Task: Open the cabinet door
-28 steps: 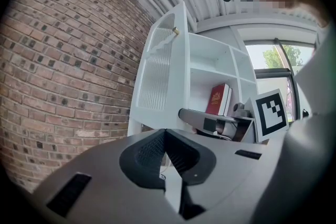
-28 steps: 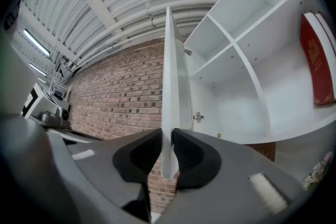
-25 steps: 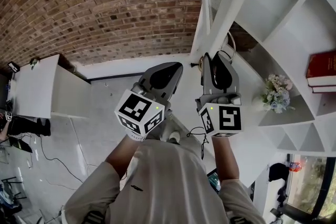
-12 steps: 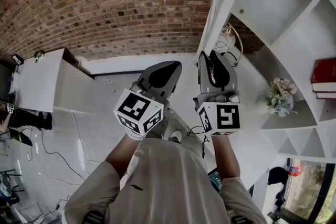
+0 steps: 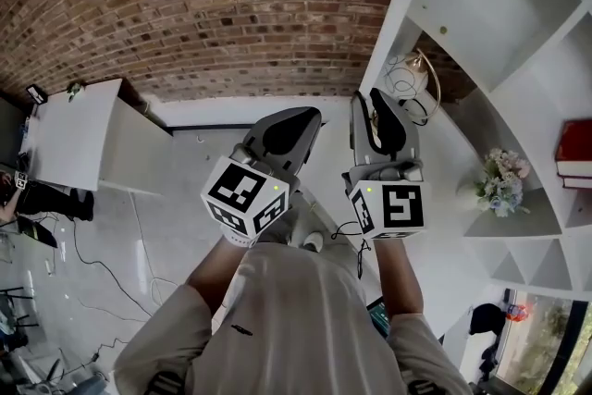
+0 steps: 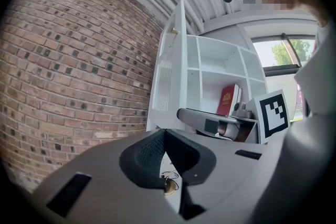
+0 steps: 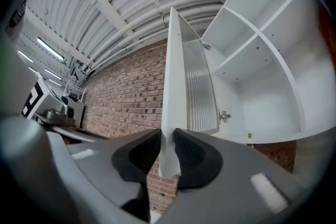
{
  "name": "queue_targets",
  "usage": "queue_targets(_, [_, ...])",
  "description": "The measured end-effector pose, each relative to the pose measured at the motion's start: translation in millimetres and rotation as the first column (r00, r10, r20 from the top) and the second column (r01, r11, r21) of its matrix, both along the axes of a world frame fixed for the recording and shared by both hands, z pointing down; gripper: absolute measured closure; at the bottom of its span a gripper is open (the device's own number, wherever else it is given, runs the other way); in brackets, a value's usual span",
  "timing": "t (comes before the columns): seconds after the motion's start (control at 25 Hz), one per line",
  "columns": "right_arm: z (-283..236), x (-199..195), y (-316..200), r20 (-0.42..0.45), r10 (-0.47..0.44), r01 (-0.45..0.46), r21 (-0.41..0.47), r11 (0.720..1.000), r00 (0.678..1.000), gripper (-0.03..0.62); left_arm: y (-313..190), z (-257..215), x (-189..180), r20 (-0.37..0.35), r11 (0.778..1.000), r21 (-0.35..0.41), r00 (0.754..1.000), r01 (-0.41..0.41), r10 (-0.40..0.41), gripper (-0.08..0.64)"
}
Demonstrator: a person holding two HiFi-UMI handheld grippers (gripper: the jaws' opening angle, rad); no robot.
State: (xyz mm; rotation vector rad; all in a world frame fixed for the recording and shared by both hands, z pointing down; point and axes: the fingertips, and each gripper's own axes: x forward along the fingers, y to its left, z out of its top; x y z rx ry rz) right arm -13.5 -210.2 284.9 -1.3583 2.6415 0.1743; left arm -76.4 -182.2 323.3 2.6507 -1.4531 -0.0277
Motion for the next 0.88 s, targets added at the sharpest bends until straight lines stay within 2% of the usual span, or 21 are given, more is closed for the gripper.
queue_targets(0.88, [-2, -58, -16, -0.049, -0.079, 0.080, 0.010, 0.997, 0.996, 0.502, -16, 0, -53, -0.031, 0.998, -0.011, 0.998, 0.056, -0.057, 0.551])
